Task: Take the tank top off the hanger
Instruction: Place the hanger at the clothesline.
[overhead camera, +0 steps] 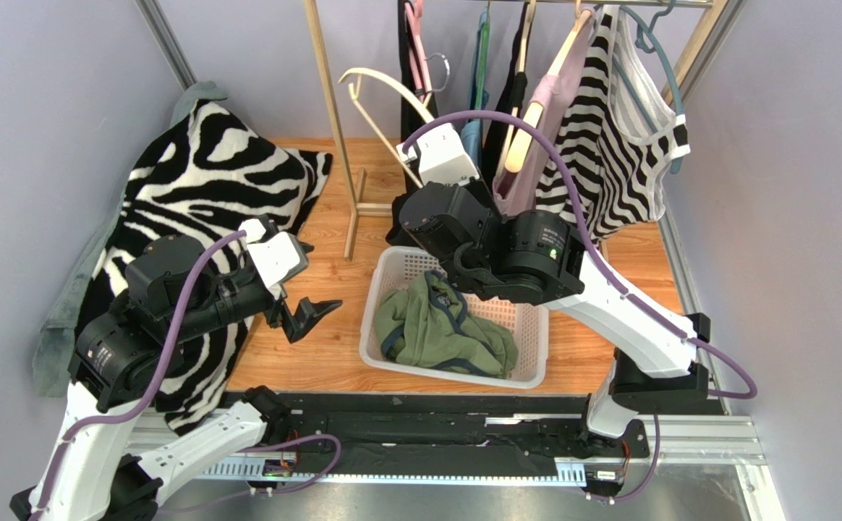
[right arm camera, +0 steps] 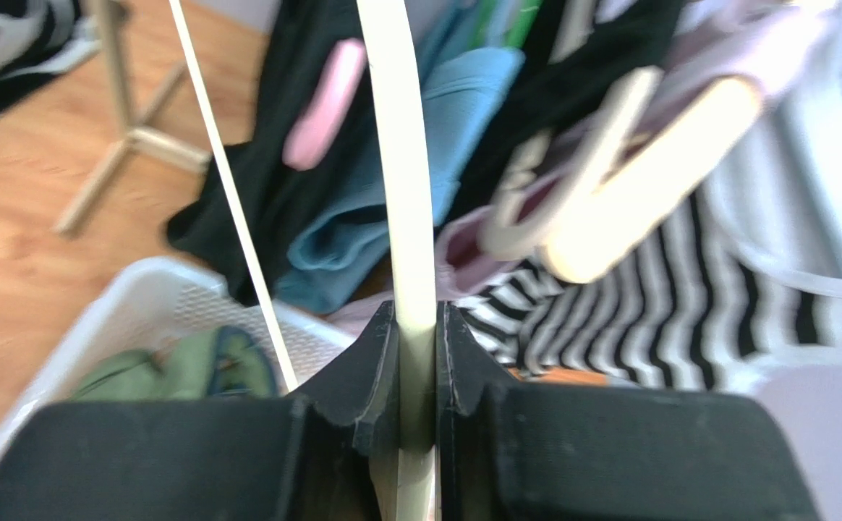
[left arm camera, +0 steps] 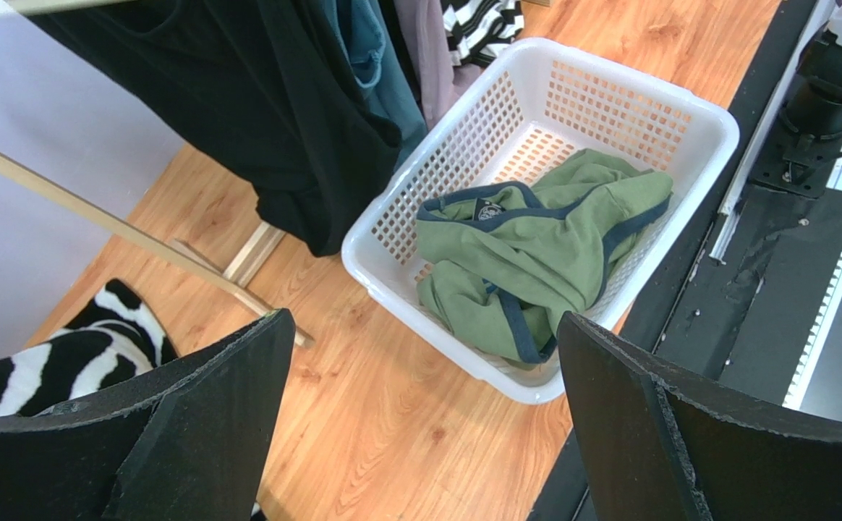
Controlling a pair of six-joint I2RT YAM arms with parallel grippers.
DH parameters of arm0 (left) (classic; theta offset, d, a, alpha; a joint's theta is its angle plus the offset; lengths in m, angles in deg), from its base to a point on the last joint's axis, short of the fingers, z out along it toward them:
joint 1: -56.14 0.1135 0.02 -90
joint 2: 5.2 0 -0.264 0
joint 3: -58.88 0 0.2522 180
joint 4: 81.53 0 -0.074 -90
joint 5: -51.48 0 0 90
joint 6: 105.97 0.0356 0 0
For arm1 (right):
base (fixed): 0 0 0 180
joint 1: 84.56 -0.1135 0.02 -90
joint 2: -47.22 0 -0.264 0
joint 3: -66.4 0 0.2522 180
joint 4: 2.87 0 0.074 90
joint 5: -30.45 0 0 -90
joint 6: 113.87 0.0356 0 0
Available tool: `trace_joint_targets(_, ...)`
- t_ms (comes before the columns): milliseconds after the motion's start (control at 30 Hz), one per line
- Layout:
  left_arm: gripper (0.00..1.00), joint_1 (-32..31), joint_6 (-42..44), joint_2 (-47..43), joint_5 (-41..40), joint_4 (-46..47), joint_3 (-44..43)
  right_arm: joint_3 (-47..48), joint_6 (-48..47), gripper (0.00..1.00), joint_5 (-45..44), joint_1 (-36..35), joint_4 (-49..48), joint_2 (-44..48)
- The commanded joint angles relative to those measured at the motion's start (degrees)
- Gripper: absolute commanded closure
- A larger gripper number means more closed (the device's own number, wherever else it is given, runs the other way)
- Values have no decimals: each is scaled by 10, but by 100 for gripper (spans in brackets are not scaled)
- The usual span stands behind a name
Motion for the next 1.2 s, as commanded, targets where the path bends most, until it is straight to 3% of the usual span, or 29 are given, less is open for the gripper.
trace_joint_targets(0, 1, 7, -3, 6, 13, 16, -18, 53, -46, 100, -157, -19, 39, -28)
trace_joint_targets(33, 1, 7, -4, 5, 14, 16, -19, 61, -83, 100, -187, -19, 35, -33)
trace_joint_targets(133, 1, 8, -5, 8, 17, 18, -24, -10, -218, 100, -259, -13, -139, -29)
trace_joint_targets(167, 1, 8, -6, 6, 15, 17, -27, -38, -370, 100, -271, -12, -312, -23)
trace_joint_targets(233, 1, 8, -5, 5, 14, 17, -28, -97, -560, 100, -270, -10, -547, -18)
trace_joint_targets(267, 1, 8, -4, 0, 13, 16, -29, -121, -711, 100, -267, -8, -758, -24)
trace_joint_targets(300, 1, 8, -4, -2, 13, 16, -29, -100, -748, 100, -272, 1, -795, -71)
trace_joint_targets(367, 1, 8, -5, -9, 16, 15, -26, 13, -751, 100, -271, 11, -758, -131)
trace_joint_targets(500, 1, 8, -4, -18, 24, 14, -25, 86, -761, 100, -250, 31, -803, -213)
trace_joint_targets(700, 1, 5, -1, -29, 29, 11, -23, 138, -747, 100, -228, 49, -828, -272)
trace_joint_targets(1167, 1, 4, -8, -38, 37, 10, -14, 209, -620, 100, -115, 96, -741, -324)
